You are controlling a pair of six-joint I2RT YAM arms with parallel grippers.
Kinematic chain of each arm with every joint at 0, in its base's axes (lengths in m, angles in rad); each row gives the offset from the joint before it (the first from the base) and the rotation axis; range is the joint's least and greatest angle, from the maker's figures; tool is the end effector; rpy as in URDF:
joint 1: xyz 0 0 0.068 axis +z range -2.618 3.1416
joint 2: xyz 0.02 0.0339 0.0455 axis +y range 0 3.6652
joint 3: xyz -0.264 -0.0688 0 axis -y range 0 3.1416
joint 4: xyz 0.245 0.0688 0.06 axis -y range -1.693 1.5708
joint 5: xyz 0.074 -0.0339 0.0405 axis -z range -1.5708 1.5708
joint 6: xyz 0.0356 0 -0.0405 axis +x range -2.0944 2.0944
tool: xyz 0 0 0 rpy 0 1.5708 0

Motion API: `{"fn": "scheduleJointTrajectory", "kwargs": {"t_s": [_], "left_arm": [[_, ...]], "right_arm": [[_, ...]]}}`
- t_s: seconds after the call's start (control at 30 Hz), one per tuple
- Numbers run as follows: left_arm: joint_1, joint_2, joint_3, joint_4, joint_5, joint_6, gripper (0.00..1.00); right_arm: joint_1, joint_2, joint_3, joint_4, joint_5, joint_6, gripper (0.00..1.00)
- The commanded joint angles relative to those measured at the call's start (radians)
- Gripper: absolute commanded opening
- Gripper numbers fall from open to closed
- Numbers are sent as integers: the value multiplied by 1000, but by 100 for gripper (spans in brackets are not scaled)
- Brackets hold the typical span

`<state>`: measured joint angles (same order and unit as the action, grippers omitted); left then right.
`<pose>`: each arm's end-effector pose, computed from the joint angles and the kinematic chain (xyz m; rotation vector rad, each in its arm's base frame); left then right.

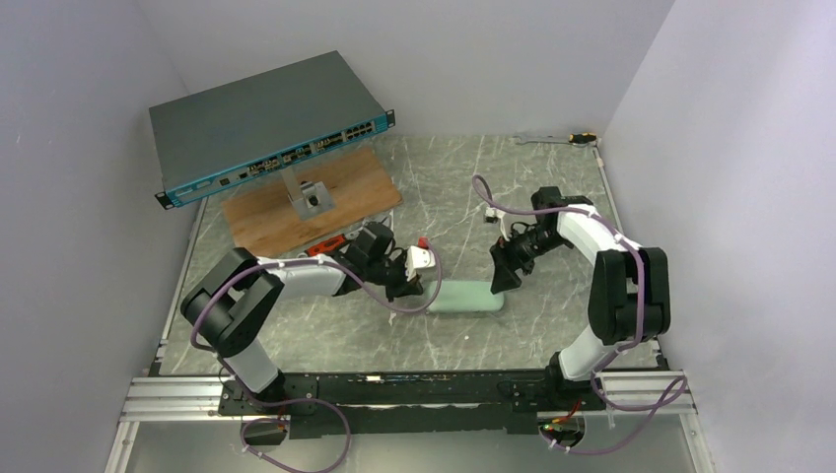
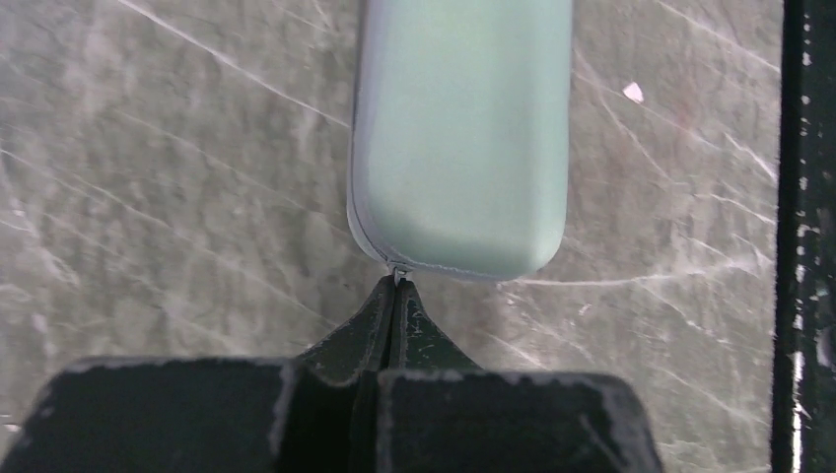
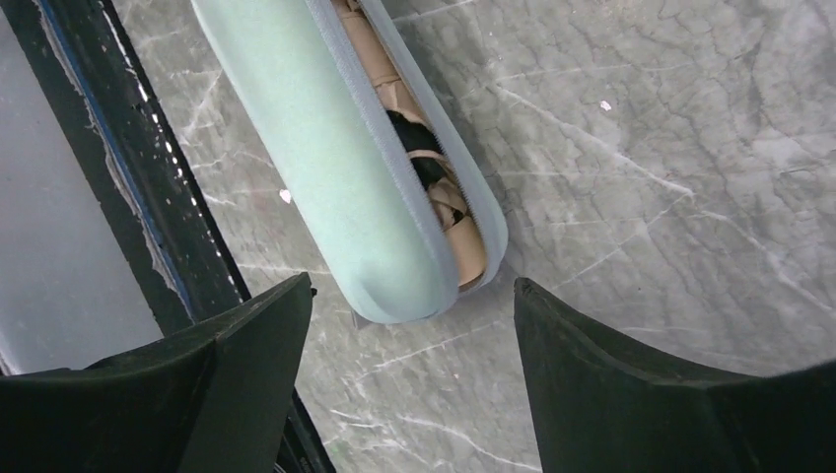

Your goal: Open the umbrella

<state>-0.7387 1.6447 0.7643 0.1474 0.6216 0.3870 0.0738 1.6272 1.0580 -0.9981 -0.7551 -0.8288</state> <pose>0.2214 -0.2296 0.1572 1.4873 1.7483 -0.8956 0.2714 0.0445 0.1957 -1.1747 2.4195 0.9898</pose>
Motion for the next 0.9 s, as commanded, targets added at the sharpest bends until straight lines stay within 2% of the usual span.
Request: {"fn": "scheduleJointTrajectory", "kwargs": {"t_s": [0.0,0.1,0.2,0.37,0.57,0.67,0.87], "left_arm": [[14,14,78,-41,71,65,0],[14,19,93,-53,81,109,0],[14,32,107,-62,78,141,0],[15,52,130,-78,82,157,0],[20,66,128,-74,79,151,0],[21,64,120,-69,68,157,0],[23,17,74,-79,75,165,0]], "right_arm": [[-6,-30,72,-21,-10,-91,79],[5,-3,135,34,-62,-12,85],[67,47,175,82,-79,61,94],[180,114,159,170,-121,159,93],[222,189,127,213,-164,186,87],[223,206,117,233,-169,214,79],[223,197,68,265,-110,195,45]]}}
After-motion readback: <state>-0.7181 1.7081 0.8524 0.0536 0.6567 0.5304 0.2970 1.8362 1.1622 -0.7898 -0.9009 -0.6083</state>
